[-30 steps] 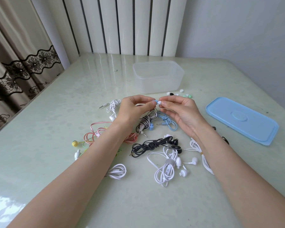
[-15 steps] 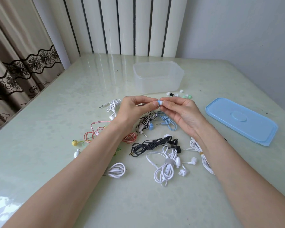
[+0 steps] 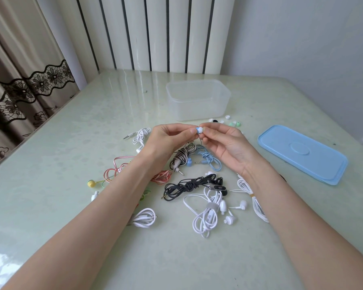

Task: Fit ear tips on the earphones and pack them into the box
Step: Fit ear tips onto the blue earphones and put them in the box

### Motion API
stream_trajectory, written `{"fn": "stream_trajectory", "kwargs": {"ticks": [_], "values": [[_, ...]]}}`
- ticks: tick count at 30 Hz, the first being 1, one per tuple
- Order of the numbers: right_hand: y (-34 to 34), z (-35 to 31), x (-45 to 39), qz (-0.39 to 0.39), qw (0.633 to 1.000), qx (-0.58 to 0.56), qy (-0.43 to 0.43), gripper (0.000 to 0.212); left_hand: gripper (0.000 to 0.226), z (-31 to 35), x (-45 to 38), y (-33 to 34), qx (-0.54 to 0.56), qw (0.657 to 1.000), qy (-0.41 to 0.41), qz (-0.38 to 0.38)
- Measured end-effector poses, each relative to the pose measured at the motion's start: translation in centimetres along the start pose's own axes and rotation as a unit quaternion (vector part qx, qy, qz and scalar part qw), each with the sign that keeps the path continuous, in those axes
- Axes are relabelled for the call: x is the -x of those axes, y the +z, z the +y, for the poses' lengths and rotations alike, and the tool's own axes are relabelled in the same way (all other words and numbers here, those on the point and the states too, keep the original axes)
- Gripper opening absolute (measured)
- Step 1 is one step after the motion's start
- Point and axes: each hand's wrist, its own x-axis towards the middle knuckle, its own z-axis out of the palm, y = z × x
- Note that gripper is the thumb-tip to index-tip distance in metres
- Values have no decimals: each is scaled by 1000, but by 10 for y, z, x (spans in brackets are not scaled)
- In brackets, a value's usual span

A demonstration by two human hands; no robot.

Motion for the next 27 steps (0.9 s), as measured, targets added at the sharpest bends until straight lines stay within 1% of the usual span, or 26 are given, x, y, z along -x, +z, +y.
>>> {"fn": "stream_trajectory", "kwargs": {"ticks": [4,8,12,18,21,23,25,27], "values": [[-3,1,-2,12,994,85,-62,15,7,0,-3,1,4,999,-18,30],[-3,3,-3,11,987,135,-85,14,4,1,-2,1,-27,998,-14,50],[1,7,-4,45,965,231,-116,16,3,0,-1,-1,-64,996,-10,66],[-1,8,-4,52,957,257,-121,18,8,-1,-2,0,-115,990,15,83],[-1,9,-3,52,956,266,-115,16,11,-2,-2,1,-122,988,15,91],[0,8,-4,52,956,265,-118,14,9,-2,-2,0,-125,988,16,91],[1,7,-4,52,954,269,-126,13,5,-1,-3,0,-115,990,10,80],[1,7,-4,56,950,277,-135,14,2,-1,-3,1,-76,995,-9,61]]}}
